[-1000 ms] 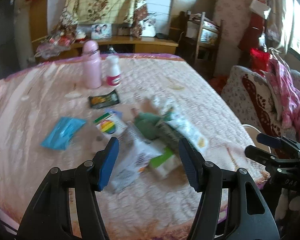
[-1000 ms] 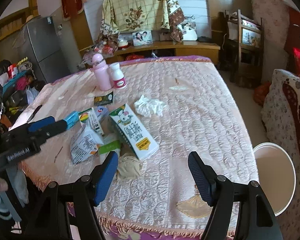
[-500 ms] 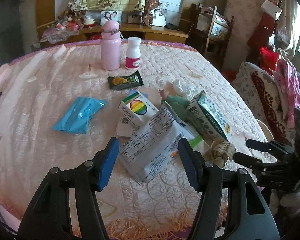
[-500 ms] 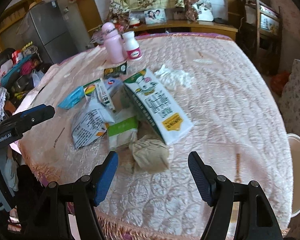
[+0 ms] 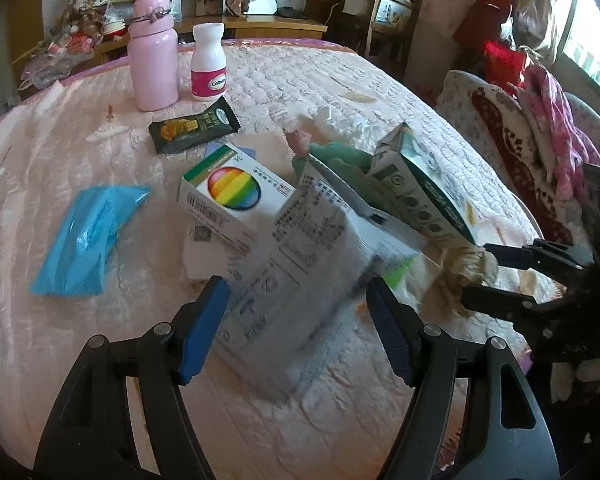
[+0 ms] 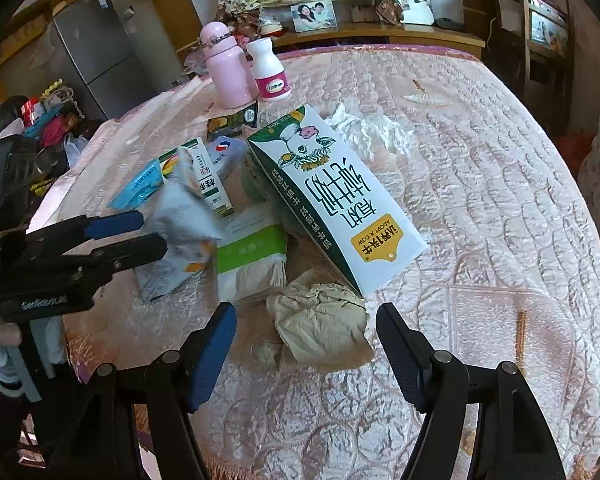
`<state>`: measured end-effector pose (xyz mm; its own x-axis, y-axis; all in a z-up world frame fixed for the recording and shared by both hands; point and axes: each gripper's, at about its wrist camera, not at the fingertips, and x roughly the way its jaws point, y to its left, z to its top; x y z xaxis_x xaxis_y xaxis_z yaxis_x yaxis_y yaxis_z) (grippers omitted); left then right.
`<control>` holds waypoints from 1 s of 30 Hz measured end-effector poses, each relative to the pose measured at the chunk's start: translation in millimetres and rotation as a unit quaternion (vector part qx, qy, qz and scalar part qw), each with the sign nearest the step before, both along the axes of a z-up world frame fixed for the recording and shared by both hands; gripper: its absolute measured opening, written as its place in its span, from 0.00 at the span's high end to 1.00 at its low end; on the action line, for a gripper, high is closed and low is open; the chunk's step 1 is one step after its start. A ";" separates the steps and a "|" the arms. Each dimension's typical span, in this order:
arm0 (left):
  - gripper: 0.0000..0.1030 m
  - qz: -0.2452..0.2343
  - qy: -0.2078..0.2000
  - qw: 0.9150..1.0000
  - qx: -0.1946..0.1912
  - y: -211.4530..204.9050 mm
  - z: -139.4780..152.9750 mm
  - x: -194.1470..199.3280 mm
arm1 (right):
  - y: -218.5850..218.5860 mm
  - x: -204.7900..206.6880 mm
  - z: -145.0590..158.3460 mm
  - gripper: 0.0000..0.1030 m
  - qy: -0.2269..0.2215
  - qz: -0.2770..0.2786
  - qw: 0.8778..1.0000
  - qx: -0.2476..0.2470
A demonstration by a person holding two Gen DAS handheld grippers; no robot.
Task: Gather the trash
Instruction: 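Grasp the white printed packet with the left tool while the right tool grasps crumpled beige paper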
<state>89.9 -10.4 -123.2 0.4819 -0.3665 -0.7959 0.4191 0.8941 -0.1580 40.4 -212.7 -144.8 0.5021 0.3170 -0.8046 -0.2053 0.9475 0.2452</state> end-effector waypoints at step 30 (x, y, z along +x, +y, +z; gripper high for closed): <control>0.52 -0.002 -0.033 0.999 -0.042 -47.5 61.0 -41.4 | -33.9 -49.1 65.3 0.70 -0.078 0.002 0.997 0.022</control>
